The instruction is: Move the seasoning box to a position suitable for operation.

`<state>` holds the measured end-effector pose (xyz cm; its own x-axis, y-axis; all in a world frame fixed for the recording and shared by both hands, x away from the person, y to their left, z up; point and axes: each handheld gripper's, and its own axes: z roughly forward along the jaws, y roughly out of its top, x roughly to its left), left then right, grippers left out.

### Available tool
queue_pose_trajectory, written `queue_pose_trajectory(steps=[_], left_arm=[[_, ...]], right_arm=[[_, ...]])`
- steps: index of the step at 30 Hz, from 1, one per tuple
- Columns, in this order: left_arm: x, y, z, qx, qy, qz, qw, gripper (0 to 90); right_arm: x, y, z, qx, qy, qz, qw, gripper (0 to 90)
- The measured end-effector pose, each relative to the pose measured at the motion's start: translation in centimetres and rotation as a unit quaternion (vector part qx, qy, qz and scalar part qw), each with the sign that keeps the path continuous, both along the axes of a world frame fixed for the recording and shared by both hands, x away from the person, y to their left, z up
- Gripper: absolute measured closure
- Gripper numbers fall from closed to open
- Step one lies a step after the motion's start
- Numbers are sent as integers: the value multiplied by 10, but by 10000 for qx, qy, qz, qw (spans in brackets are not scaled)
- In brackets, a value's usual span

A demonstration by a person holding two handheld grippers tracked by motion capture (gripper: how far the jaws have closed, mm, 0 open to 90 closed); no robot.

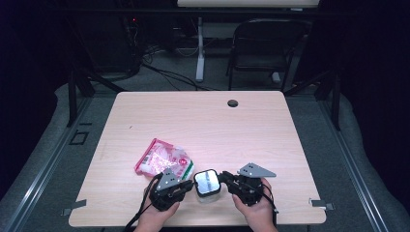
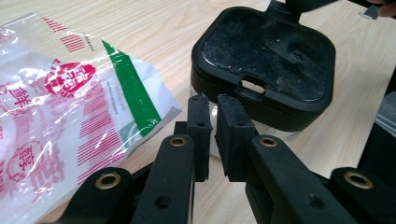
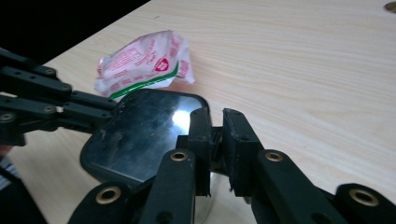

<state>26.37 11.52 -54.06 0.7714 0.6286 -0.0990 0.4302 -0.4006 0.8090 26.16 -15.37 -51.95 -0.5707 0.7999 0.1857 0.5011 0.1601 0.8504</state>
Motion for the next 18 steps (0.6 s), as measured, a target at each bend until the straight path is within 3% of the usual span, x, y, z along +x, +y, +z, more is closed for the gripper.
queue_pose_trajectory(steps=[5, 8, 12, 14, 18], left_arm=[[-1, 0, 0, -17, 16, -36, 10000, 869], [-1, 0, 1, -57, 21, -56, 10000, 895], [-1, 1, 1, -49, 27, -82, 10000, 898], [-1, 0, 1, -51, 32, -97, 9999, 898], [-2, -1, 0, -17, 20, -130, 9999, 899]], right_arm=[[3, -2, 1, -19, -44, -123, 9999, 856], [5, -3, -2, -85, 85, -110, 9999, 867], [2, -8, 8, 191, -242, -154, 9994, 861], [2, -8, 11, 186, -261, -138, 9994, 856], [4, -2, 4, 0, -67, -24, 10000, 847]])
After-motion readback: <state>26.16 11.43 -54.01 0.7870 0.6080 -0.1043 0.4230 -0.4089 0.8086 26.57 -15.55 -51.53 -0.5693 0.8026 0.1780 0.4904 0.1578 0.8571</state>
